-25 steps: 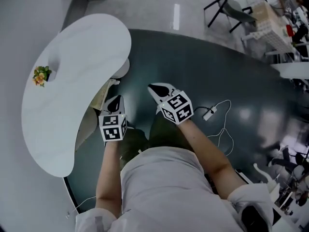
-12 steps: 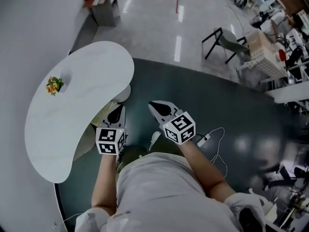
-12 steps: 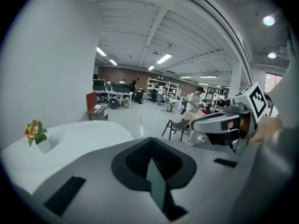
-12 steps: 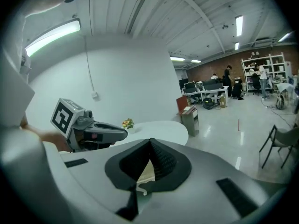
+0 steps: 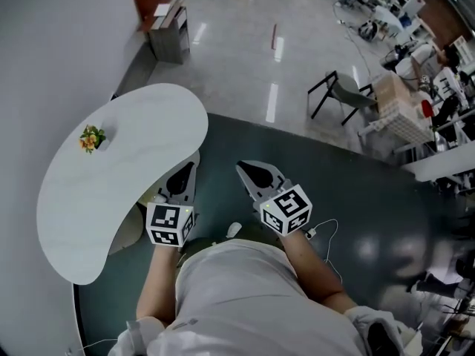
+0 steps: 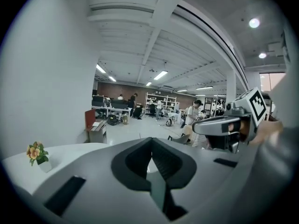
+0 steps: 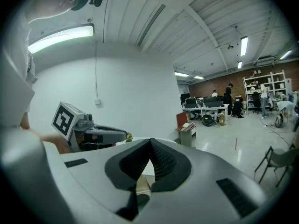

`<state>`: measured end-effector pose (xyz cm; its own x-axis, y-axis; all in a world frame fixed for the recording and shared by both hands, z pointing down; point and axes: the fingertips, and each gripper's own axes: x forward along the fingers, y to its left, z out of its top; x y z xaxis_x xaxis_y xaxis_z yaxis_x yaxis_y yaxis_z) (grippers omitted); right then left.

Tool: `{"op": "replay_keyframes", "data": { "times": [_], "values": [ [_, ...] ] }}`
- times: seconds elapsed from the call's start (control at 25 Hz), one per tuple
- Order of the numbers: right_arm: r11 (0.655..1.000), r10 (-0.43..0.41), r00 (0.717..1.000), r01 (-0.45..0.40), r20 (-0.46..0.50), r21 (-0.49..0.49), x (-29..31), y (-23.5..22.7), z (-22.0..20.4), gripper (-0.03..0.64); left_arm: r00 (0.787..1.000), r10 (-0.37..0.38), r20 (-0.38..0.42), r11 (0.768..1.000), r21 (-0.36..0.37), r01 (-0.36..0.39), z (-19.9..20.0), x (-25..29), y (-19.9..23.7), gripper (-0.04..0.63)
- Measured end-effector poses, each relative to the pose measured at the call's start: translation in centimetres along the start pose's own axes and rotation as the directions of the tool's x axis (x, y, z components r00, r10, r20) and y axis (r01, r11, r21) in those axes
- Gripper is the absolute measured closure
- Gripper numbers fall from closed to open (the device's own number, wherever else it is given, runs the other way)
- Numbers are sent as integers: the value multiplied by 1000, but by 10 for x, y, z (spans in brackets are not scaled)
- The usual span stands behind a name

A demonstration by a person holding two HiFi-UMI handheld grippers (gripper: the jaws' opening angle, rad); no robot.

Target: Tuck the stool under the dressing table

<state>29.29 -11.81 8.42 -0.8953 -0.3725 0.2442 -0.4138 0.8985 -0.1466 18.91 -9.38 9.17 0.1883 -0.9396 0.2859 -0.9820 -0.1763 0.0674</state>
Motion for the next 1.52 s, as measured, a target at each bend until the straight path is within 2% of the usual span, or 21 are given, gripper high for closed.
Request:
{"op": "replay_keyframes", "data": {
  "times": [0.28,0.68,1.08,1.52],
  "values": [
    [999,-30,997,33,71,-43,-15,5,29,606,999,-9,37,1000,18,9,14,-11,3,593],
    [994,-38,990,52,139,-100,-27,17,36,606,996,12,88,999,39,-15,25,-33,8,592],
    [989,-25,992,43,125,-143,-26,28,28,606,996,12,93,999,41,-16,29,-38,5,593],
    [995,-50,992,59,114,-85,-31,17,12,606,998,8,68,999,41,-11,16,-39,0,592]
  ]
}}
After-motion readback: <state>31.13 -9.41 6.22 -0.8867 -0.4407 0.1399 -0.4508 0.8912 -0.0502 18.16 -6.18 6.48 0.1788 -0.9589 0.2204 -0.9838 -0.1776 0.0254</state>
